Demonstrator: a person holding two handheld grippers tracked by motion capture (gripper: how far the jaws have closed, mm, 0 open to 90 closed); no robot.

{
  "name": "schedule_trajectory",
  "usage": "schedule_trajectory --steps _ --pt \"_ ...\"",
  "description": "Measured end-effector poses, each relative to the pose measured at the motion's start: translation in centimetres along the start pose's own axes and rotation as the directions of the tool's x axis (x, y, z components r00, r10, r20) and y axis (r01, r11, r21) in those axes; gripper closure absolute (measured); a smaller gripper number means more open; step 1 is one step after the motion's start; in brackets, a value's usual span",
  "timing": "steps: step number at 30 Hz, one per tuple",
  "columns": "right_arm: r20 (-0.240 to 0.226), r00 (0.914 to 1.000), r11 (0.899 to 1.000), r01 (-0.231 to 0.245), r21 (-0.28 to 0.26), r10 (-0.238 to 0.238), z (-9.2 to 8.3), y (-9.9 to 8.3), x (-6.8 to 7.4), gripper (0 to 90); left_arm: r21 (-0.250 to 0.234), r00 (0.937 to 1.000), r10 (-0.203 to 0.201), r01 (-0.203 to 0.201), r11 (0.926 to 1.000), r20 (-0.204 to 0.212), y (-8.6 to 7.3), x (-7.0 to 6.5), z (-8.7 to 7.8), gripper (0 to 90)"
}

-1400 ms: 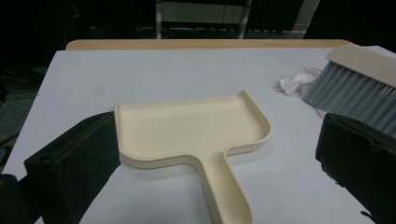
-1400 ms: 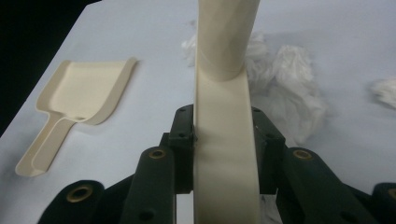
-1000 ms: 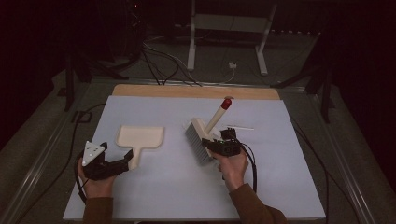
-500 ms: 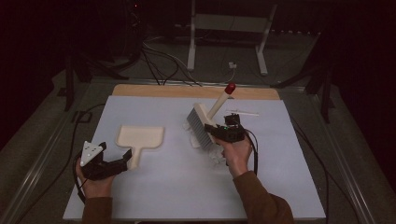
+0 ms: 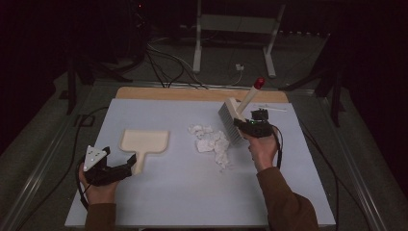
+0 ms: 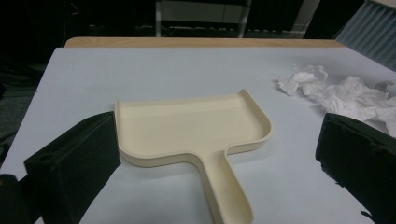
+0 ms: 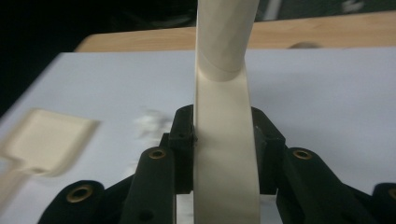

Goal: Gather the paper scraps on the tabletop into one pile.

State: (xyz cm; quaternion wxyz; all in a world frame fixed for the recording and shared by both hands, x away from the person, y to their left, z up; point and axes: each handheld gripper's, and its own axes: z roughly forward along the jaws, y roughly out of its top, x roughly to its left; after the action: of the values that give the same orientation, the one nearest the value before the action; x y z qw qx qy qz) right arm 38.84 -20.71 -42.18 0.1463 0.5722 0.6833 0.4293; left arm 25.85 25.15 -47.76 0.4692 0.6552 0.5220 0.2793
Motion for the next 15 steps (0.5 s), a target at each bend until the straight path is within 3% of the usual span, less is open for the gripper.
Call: schedule_trajectory --steps 3,6,10,14,15 --pt "0.066 0.9970 0.999 0.040 0.001 -0.040 -0.2 0.1 -0.8 68.0 0.002 1.0000 0.000 0.000 1.0000 0.000 0.0 0.0 0.0 0.5" --pt "0.137 0.9864 0.996 0.090 0.015 -0.091 -0.1 0.1 -1.6 68.0 0.005 1.0000 0.001 -0.001 1.0000 0.001 -0.1 0.0 0.0 0.5" --pt "0.214 0.9628 0.986 0.158 0.049 -0.165 0.3 -0.2 -2.4 68.0 0.007 1.0000 -0.001 0.001 1.0000 0.002 -0.1 0.0 0.1 0.6" --pt "0.266 0.9361 0.973 0.215 0.087 -0.230 1.0 -0.7 -2.7 68.0 0.008 1.0000 -0.001 0.001 1.0000 0.002 -0.1 0.0 0.1 0.5" --pt "0.270 0.9332 0.971 0.219 0.095 -0.237 1.2 -0.8 -2.8 68.0 0.008 1.0000 -0.002 0.002 1.0000 0.003 -0.1 0.0 0.1 0.5"
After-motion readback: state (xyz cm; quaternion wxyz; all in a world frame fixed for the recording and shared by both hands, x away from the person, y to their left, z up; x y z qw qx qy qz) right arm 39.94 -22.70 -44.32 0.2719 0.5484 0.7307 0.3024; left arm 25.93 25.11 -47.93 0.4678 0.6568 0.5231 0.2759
